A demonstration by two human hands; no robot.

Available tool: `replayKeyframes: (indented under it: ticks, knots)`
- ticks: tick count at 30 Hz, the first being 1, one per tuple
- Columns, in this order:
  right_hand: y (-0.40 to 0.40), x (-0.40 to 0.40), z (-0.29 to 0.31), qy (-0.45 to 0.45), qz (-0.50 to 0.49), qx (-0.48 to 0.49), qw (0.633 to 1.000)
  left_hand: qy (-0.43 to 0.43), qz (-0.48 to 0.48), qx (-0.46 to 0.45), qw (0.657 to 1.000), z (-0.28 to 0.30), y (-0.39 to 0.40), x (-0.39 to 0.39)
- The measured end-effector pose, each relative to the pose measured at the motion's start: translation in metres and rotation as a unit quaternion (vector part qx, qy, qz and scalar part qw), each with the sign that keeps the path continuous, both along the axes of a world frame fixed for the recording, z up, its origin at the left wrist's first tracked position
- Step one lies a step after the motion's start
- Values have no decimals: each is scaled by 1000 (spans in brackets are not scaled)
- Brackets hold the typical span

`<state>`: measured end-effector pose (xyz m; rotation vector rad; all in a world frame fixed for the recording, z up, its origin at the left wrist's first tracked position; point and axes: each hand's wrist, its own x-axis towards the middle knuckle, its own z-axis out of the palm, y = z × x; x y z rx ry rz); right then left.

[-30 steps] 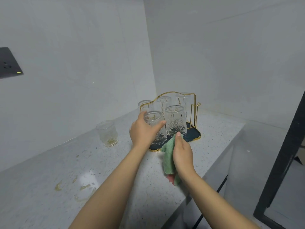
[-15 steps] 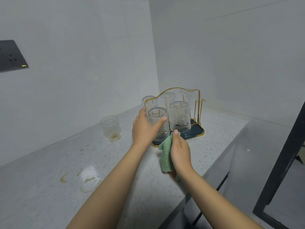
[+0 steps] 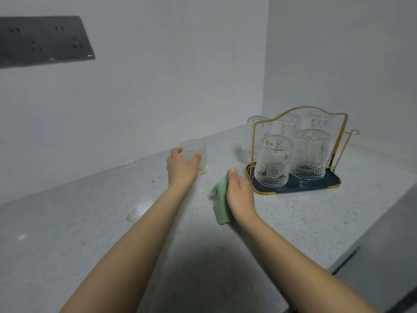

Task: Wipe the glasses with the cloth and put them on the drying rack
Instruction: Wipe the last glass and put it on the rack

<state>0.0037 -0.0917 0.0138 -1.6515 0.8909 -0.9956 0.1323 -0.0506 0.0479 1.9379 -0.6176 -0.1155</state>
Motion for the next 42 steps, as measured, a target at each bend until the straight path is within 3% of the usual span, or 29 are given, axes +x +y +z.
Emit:
replayKeyframes:
  ticks: [3, 11, 18, 23, 28, 31, 35, 38, 40, 42]
  knots:
    - [-4, 17, -5, 8, 2, 10, 1000, 16, 19, -3, 1000, -5, -5, 20]
    - [-6, 27, -13, 17, 36, 20, 999, 108, -42, 9, 993, -28, -36, 55]
    - [-13, 27, -13, 10, 18, 95, 995, 87, -32, -8, 996, -39, -47, 50]
    - [-20, 14, -2, -87, 21, 202, 975, 152, -28, -75, 985, -32, -24, 33]
    - [-7, -12, 5, -164, 115, 295, 934, 234, -89, -119, 961, -13, 14, -11]
    - [17, -35, 12, -164, 189, 249, 935, 296, -129, -152, 934, -9, 38, -49]
    - [53, -66, 14, -78, 217, 53, 971, 324, -165, -177, 915, -17, 60, -99]
    - [60, -78, 14, -11, 225, -53, 973, 308, -158, -187, 919, -26, 72, -120]
    - [54, -80, 16, -1, 230, -41, 972, 306, -159, -194, 918, -28, 77, -135]
    - [44, -75, 21, -27, 198, 45, 979, 348, -162, -208, 900, -29, 78, -148]
